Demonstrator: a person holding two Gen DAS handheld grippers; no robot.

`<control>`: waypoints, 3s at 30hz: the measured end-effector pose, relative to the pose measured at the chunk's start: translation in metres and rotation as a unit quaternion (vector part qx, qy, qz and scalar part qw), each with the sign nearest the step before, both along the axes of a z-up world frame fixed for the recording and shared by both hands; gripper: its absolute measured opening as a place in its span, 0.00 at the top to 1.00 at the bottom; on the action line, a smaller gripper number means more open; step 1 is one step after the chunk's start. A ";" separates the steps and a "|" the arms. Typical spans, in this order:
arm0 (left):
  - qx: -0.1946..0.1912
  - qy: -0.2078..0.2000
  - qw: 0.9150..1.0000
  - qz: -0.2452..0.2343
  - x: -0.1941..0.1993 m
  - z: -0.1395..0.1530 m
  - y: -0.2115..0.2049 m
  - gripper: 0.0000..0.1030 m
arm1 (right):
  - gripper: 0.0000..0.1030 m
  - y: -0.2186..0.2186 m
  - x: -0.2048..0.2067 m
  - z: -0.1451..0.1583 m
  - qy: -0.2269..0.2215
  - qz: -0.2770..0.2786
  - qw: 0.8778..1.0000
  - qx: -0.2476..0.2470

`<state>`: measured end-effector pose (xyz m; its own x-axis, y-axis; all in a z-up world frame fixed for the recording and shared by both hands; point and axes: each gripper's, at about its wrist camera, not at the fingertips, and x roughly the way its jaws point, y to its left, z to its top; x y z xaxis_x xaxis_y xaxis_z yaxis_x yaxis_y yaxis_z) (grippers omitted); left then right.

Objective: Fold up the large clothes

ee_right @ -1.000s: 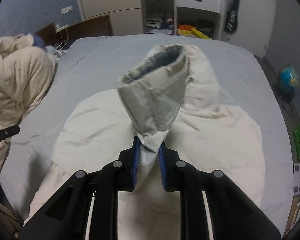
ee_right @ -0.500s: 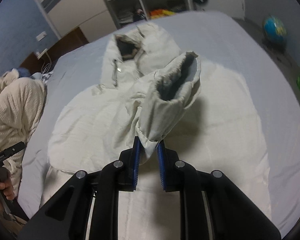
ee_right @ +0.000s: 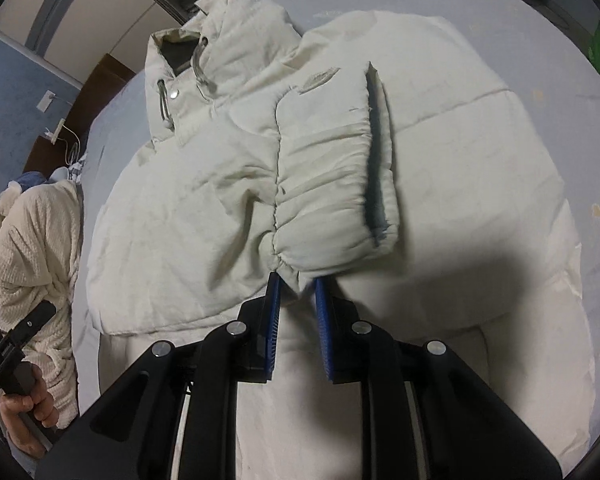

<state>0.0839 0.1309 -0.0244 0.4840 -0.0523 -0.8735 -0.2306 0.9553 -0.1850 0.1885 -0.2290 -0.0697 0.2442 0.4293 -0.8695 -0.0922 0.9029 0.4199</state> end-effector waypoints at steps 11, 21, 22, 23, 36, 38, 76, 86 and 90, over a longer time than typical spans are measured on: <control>-0.001 -0.003 1.000 0.012 0.001 0.003 -0.001 0.09 | 0.79 -0.028 -0.023 0.058 -0.081 -0.032 0.996 -0.002; 0.003 0.003 1.000 0.006 0.003 0.000 -0.007 0.09 | 0.79 0.003 -0.009 0.066 -0.150 0.034 0.985 -0.078; 0.005 0.004 1.000 0.004 0.004 0.000 -0.008 0.09 | 0.79 0.006 -0.007 0.064 -0.152 0.040 0.984 -0.086; 0.007 0.005 1.000 0.003 0.005 -0.001 -0.009 0.09 | 0.79 0.009 -0.004 0.061 -0.153 0.047 0.982 -0.098; 0.028 0.037 0.999 -0.023 0.019 -0.027 -0.028 0.09 | 0.79 0.024 0.016 0.012 -0.100 0.095 0.977 -0.162; 0.030 0.038 0.998 -0.027 0.021 -0.030 -0.030 0.09 | 0.79 0.024 0.016 0.012 -0.098 0.098 0.977 -0.163; -0.021 0.023 0.999 0.028 0.080 -0.039 0.015 0.07 | 0.27 -0.005 0.216 0.031 -0.060 0.012 0.991 0.117; -0.007 0.034 0.999 0.019 0.087 -0.051 0.014 0.07 | 0.27 0.027 0.293 0.005 -0.039 0.022 0.989 0.143; 0.002 0.034 0.999 0.010 0.088 -0.052 0.011 0.07 | 0.27 0.050 0.319 -0.003 -0.029 0.030 0.987 0.156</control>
